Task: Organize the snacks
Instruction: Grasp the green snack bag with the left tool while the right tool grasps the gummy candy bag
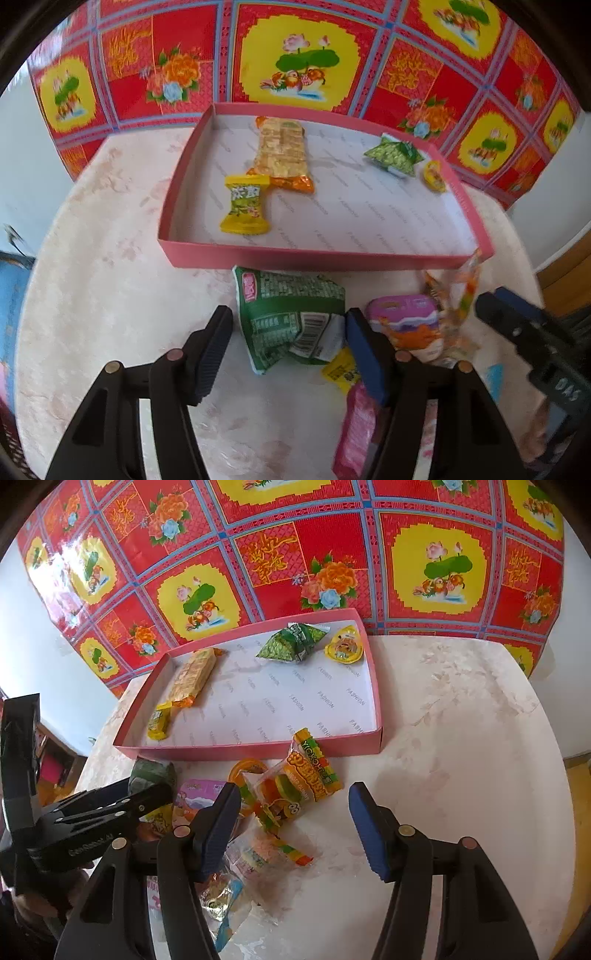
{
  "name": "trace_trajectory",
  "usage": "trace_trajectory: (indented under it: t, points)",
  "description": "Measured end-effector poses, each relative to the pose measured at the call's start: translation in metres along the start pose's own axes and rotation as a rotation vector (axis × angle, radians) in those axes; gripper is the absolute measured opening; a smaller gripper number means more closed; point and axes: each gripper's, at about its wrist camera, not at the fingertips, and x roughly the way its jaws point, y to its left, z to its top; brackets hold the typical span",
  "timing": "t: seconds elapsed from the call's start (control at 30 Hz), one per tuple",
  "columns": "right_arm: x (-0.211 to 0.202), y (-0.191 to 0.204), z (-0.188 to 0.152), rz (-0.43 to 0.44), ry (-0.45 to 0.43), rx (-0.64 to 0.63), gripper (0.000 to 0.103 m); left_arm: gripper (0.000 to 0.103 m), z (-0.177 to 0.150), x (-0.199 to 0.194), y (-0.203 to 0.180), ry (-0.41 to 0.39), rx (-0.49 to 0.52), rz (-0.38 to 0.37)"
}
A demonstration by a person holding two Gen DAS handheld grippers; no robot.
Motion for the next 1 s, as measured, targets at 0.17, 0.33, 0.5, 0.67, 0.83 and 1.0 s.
trace_trajectory:
  t: [0.17, 0.33, 0.5, 0.67, 0.83, 1.0]
  points:
    - [0.006, -0.001, -0.003, -0.004, 0.017, -0.004, 0.062, 0.061, -0.005, 0.002, -0.01, -0.019, 0.067, 0.06]
    - [0.011, 0.0, -0.003, -0.002, 0.022, -0.002, 0.062, 0.053, -0.007, -0.001, -0.006, -0.028, 0.07, 0.042]
    - [0.015, 0.001, -0.001, -0.019, 0.003, 0.009, 0.062, 0.052, -0.011, -0.006, 0.004, -0.032, 0.048, 0.032]
    - [0.022, 0.002, -0.001, -0.034, 0.002, -0.001, 0.062, 0.052, -0.014, -0.009, 0.012, -0.035, 0.024, 0.02]
    - [0.024, -0.001, -0.001, -0.017, -0.011, 0.005, 0.062, 0.052, -0.015, -0.011, 0.017, -0.043, 0.001, -0.001]
    - [0.023, -0.004, -0.002, -0.017, -0.025, 0.017, 0.06, 0.052, -0.015, -0.012, 0.019, -0.048, -0.009, -0.017]
